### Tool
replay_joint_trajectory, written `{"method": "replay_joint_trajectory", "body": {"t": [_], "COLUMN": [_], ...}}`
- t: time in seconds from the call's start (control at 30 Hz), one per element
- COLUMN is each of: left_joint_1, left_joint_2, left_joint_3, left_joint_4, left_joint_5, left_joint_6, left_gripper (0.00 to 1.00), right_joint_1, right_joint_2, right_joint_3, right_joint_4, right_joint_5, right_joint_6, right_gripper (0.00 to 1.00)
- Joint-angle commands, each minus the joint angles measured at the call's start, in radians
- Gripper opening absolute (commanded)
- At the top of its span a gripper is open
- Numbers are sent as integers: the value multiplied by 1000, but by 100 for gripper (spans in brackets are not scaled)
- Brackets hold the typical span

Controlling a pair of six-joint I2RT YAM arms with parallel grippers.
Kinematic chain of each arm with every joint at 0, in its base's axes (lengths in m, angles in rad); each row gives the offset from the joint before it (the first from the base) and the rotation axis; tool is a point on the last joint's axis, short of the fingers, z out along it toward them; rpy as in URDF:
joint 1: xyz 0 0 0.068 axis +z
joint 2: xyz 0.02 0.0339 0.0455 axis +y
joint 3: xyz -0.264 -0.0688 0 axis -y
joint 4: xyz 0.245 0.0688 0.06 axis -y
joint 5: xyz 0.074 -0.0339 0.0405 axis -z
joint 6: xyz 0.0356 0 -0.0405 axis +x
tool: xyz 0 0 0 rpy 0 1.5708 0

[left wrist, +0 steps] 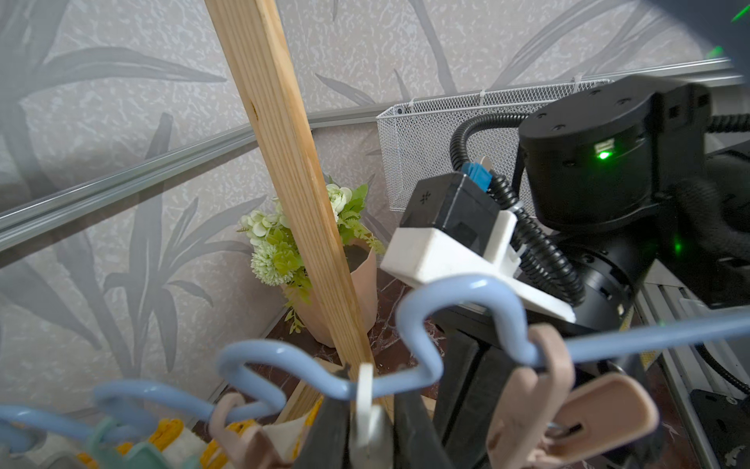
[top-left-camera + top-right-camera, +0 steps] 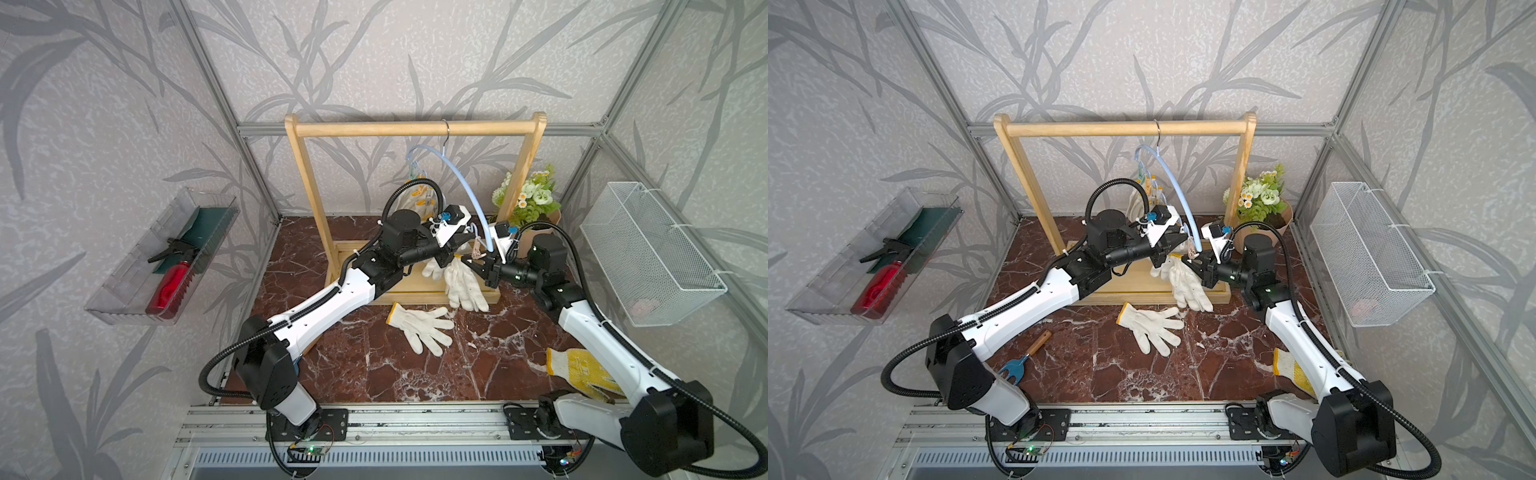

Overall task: Clip the gloves onto a hanger to dry
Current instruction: Open the clamp at the hanger.

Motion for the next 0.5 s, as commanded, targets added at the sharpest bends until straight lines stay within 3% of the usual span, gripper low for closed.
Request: {"method": "replay_joint_trajectory", "body": {"t": [0.0, 0.3, 0.47], "left_joint_1": [4, 31, 47], "left_joint_2": [-53, -73, -77], "left_joint_3": [20, 16, 18], "left_joint_4": [-77, -108, -108], "left_joint_5": [71, 168, 198], "left_joint_6": [-7, -40, -58], "left_gripper": [0, 0, 0], "right_joint_1": [-26, -58, -57], "right_joint_2": [39, 198, 223], "right_joint_3": [7, 49, 73], "right_joint_4": [175, 570, 616], "right_joint_5": [-172, -399, -437], "right_joint_6": [34, 285, 322], "right_gripper": [0, 0, 0]}}
